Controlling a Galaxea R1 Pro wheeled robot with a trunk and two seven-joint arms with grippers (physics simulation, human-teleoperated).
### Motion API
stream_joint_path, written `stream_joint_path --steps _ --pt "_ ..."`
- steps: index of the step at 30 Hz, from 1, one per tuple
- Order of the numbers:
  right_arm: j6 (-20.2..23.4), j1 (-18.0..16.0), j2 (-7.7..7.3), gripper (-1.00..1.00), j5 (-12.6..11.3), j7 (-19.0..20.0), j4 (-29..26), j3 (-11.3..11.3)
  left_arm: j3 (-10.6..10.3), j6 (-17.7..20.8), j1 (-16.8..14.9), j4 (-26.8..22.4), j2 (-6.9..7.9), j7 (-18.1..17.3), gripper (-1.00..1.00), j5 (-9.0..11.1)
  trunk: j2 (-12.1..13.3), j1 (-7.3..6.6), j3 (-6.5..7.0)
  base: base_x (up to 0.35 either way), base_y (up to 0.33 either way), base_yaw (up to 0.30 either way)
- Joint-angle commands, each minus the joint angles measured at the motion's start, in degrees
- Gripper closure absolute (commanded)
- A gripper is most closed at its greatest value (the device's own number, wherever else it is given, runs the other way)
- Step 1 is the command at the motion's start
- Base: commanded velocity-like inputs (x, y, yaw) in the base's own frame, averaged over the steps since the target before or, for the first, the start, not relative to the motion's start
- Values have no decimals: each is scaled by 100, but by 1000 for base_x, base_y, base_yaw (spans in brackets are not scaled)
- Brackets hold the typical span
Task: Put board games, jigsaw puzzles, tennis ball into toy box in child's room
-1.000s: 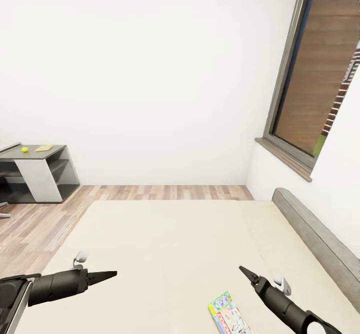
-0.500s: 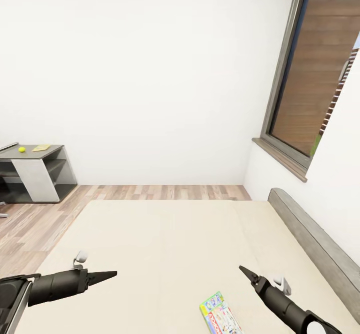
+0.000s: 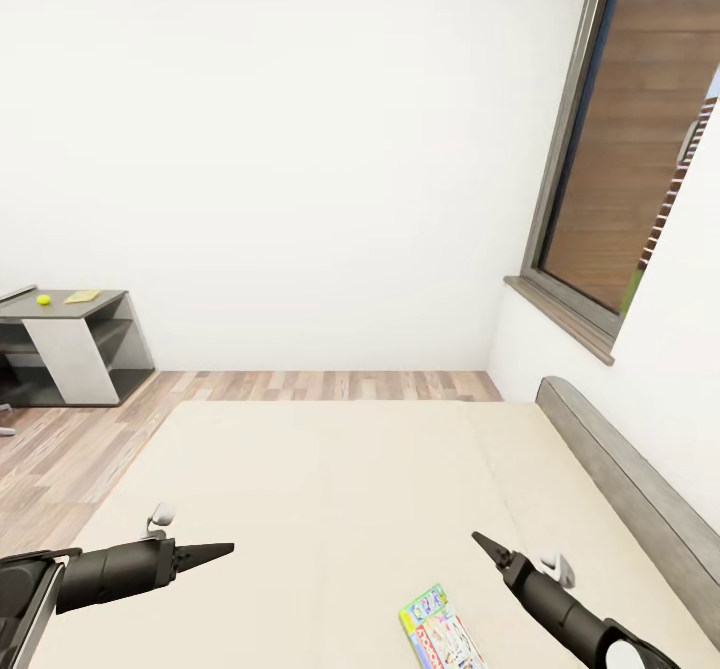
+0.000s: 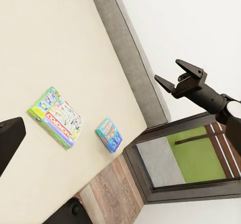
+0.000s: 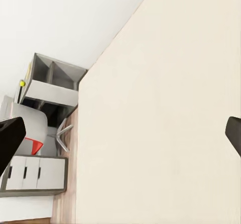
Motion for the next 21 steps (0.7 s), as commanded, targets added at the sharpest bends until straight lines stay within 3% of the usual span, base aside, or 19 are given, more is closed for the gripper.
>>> stream_joint_path --steps 1,7,12,17,21 --pt "1 -6 1 -100 -22 -11 -4 29 3 60 -5 -1 1 -26 -100 -7 -13 4 -14 0 0 0" --pt "-163 -6 -5 -100 -29 -185 -15 226 6 60 -5 -1 3 -28 -100 -5 -13 4 -14 0 0 0" --pt "-210 -58 -1 -100 -43 -586 -24 384 13 60 -5 -1 7 -30 -100 -2 -13 4 -14 0 0 0" --pt "-183 -428 -5 -100 -55 -1253 -8 552 17 60 -5 -1 11 -29 -100 -1 -13 4 -14 0 0 0" --pt "-175 -982 -11 -100 -49 -2200 202 928 18 60 -5 14 13 -28 -100 -1 -13 4 -14 0 0 0"
